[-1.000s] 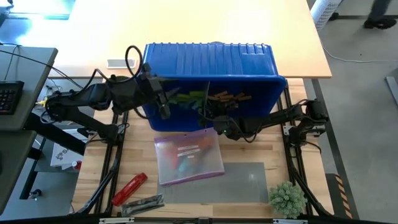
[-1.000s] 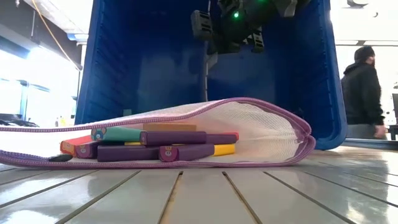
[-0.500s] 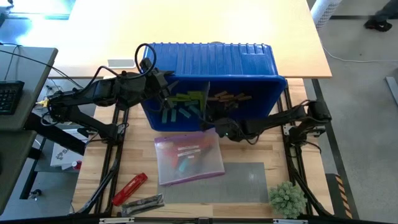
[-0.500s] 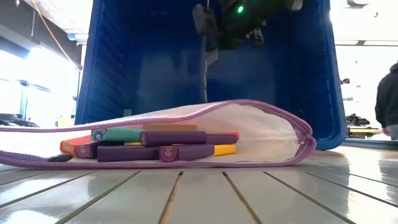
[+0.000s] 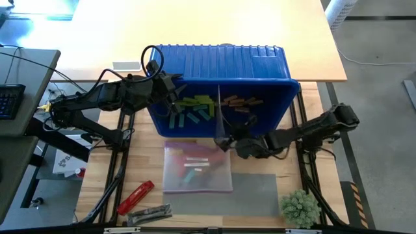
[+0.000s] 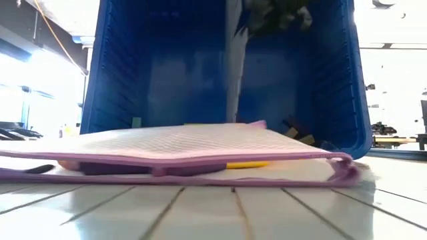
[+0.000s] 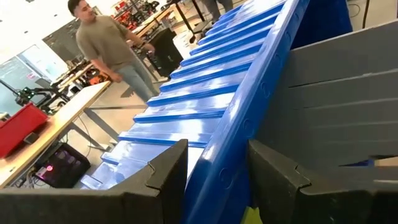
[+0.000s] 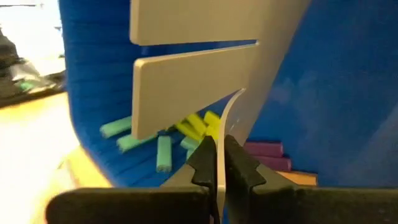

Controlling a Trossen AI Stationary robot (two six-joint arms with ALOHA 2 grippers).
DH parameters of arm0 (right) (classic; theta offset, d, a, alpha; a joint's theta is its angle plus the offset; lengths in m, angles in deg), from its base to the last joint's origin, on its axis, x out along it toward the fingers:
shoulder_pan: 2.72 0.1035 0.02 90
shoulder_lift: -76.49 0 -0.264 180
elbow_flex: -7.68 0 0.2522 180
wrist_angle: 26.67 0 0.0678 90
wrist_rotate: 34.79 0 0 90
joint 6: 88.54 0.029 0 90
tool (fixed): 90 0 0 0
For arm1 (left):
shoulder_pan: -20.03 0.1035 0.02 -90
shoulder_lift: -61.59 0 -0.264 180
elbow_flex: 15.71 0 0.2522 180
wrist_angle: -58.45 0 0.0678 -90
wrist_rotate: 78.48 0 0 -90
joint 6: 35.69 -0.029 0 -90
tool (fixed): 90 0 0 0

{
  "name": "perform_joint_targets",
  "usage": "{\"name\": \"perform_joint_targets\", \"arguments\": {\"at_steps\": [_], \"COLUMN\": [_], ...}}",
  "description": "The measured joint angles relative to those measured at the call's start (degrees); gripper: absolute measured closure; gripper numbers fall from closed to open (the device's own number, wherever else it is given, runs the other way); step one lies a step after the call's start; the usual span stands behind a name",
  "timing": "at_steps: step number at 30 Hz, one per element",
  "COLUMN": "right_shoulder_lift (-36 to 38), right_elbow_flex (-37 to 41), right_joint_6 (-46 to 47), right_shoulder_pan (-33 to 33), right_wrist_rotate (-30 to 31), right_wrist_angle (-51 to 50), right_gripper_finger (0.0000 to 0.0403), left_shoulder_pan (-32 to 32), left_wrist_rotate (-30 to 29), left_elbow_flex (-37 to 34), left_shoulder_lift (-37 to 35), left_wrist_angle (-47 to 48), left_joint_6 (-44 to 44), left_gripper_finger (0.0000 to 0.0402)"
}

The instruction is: Sort blocks

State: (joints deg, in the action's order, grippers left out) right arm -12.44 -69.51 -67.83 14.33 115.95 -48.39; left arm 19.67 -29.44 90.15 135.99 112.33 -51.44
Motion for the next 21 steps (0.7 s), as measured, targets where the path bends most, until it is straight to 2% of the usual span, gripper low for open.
{"name": "perform_joint_targets", "arguments": {"at_steps": [5, 9, 16, 21], "right_shoulder_lift": [3.7, 4.7, 5.1, 5.1], "right_elbow_flex": [0.0, 0.0, 0.0, 0.0], "right_joint_6": [4.9, 6.3, 1.1, -4.2], "right_shoulder_pan": [3.6, 4.5, 5.1, 5.2], "right_wrist_rotate": [0.7, 1.1, -0.6, -4.3], "right_wrist_angle": [-7.1, -8.0, -3.8, -0.8], "right_gripper_finger": [0.0403, 0.0403, 0.0403, 0.0403], "left_shoulder_pan": [0.0, 0.0, 0.0, 0.0], "left_wrist_rotate": [0.0, -0.1, -0.3, -0.7], "left_elbow_flex": [-0.1, -0.1, -0.1, -0.1], "left_shoulder_lift": [0.0, 0.1, 0.1, 0.0], "left_wrist_angle": [0.0, 0.0, 0.1, 0.2], "left_joint_6": [0.0, 0.6, 1.9, 3.1], "left_gripper_finger": [0.0261, 0.0261, 0.0261, 0.0261]}}
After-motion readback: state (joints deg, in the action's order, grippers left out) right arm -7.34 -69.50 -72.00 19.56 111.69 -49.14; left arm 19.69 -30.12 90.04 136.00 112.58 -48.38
